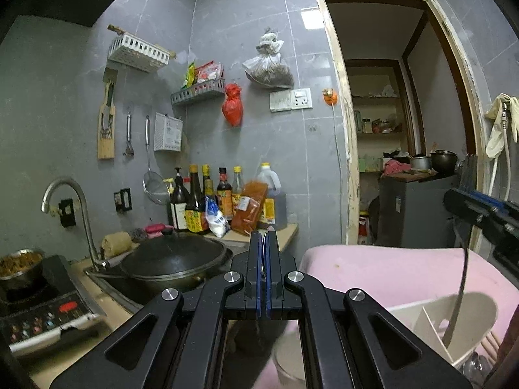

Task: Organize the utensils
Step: 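Lift the fork and drop it into the white caddy with the right gripper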

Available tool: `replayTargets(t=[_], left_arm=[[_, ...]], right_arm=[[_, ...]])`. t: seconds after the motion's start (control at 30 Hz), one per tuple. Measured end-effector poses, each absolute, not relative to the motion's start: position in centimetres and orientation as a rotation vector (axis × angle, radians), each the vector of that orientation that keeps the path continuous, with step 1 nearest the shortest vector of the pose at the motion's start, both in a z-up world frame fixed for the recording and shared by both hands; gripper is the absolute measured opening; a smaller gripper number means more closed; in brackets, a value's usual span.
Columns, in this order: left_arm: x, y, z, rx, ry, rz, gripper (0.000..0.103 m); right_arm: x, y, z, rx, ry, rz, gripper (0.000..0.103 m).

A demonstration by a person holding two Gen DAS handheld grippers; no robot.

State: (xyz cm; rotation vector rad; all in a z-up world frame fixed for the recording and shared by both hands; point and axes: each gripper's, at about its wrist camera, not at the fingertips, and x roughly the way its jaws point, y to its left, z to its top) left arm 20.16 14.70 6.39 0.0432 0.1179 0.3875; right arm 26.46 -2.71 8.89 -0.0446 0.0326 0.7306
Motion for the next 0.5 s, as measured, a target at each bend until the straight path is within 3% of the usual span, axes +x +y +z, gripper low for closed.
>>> replayTargets(t=[0.4,0.5], left_arm=[[19.9,16.2,6.6,-0.175,0.256,0.165,0.004],[19.3,16.4,7.4,-0.214,0.266,0.127,0.009]], right_arm=[[25.9,-2.6,7.2,-0.077,0.125,0.760,0.022],[25.5,-3.1,7.7,-0.056,0.125,0.762,0.030]])
